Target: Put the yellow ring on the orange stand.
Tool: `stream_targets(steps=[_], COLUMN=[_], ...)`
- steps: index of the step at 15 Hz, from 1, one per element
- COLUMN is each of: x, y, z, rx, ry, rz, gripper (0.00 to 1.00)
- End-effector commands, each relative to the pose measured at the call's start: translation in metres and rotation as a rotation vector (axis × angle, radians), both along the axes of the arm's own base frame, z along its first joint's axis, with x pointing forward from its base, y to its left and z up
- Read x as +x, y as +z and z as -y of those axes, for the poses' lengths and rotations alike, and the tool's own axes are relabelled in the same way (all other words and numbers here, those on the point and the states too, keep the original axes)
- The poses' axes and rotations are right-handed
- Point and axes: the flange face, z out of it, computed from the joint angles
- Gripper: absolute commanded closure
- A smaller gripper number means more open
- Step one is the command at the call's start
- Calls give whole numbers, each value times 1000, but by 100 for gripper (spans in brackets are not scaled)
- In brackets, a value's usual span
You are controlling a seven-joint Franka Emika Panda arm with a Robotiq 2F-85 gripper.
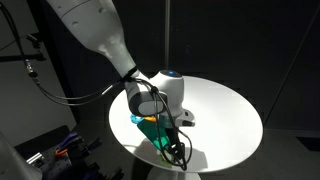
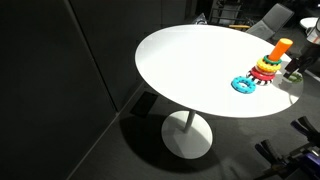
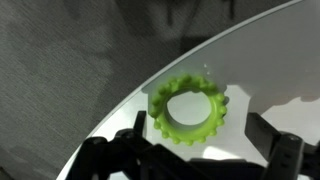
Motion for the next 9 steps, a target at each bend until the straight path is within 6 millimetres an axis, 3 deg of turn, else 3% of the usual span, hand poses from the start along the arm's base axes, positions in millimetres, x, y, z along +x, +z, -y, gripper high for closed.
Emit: stream_targets(steps=[1, 9], x=[4, 2], y=[-1, -2], z=[8, 12], rx=[11, 11], ry=[14, 10], rz=[11, 4], gripper=[0, 0])
